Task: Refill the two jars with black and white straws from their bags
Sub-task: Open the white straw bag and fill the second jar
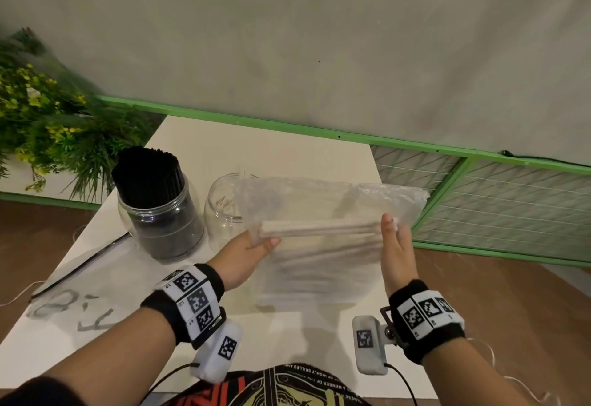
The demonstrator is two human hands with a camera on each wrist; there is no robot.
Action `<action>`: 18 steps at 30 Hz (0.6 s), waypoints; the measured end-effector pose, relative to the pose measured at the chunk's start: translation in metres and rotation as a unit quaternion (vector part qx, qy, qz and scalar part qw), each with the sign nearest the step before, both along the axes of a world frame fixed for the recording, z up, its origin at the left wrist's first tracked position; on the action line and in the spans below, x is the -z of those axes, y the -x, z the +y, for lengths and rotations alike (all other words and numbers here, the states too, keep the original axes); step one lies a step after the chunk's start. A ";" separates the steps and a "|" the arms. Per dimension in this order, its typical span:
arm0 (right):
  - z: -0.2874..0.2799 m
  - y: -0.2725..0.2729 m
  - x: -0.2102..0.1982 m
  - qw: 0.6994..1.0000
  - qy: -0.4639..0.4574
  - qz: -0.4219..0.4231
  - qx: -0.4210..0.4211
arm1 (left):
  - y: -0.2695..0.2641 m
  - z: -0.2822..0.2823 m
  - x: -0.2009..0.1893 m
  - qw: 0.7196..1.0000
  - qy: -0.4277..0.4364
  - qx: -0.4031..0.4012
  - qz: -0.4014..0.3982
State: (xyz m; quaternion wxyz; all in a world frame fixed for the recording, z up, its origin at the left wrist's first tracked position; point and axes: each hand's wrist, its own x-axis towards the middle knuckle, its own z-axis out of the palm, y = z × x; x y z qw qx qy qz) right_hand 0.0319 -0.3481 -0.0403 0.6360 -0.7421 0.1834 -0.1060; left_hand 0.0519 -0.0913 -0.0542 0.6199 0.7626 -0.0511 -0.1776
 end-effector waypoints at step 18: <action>-0.015 -0.013 -0.002 0.996 -0.008 -0.074 0.057 | -0.003 0.004 -0.009 1.000 -0.010 -0.023 0.008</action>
